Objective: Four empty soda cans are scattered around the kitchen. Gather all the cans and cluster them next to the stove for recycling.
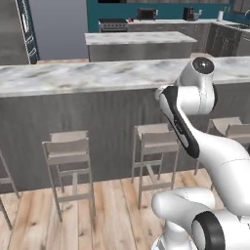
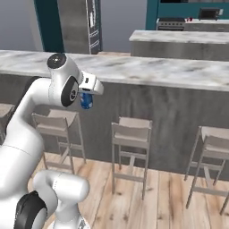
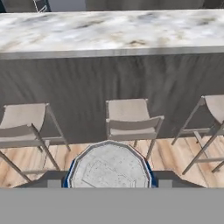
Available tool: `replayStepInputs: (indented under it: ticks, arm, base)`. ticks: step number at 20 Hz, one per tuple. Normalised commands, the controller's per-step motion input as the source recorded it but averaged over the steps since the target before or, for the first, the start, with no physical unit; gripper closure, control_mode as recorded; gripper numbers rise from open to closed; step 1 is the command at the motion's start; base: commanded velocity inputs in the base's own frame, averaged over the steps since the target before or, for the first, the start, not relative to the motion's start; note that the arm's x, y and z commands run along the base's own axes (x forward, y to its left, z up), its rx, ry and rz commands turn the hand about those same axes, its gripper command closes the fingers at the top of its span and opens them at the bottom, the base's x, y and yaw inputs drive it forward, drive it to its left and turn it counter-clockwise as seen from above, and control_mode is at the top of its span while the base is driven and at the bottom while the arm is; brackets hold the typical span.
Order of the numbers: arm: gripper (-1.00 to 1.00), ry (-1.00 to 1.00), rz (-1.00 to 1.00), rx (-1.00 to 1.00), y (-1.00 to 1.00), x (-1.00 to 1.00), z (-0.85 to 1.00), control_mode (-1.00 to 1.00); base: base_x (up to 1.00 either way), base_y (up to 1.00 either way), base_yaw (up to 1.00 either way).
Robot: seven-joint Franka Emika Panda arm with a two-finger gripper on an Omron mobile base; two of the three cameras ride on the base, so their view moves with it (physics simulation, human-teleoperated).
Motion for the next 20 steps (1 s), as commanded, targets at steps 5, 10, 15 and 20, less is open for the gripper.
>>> replayStepInputs:
  ticks: [5,10,15,20]
  arm:
    - [1.0,0.0,0.0,0.0,0.0,0.0,0.0,1.0]
    - [1.0,0.0,0.0,0.0,0.0,0.0,0.0,1.0]
    - [1.0,0.0,0.0,0.0,0.0,0.0,0.0,1.0]
    - [1.0,0.0,0.0,0.0,0.0,0.0,0.0,1.0]
  base:
    - [-0.09,-1.0,0.07]
    - [-0.09,-1.0,0.07]
    - [-0.11,-1.0,0.08]
    - [-0.11,-1.0,0.08]
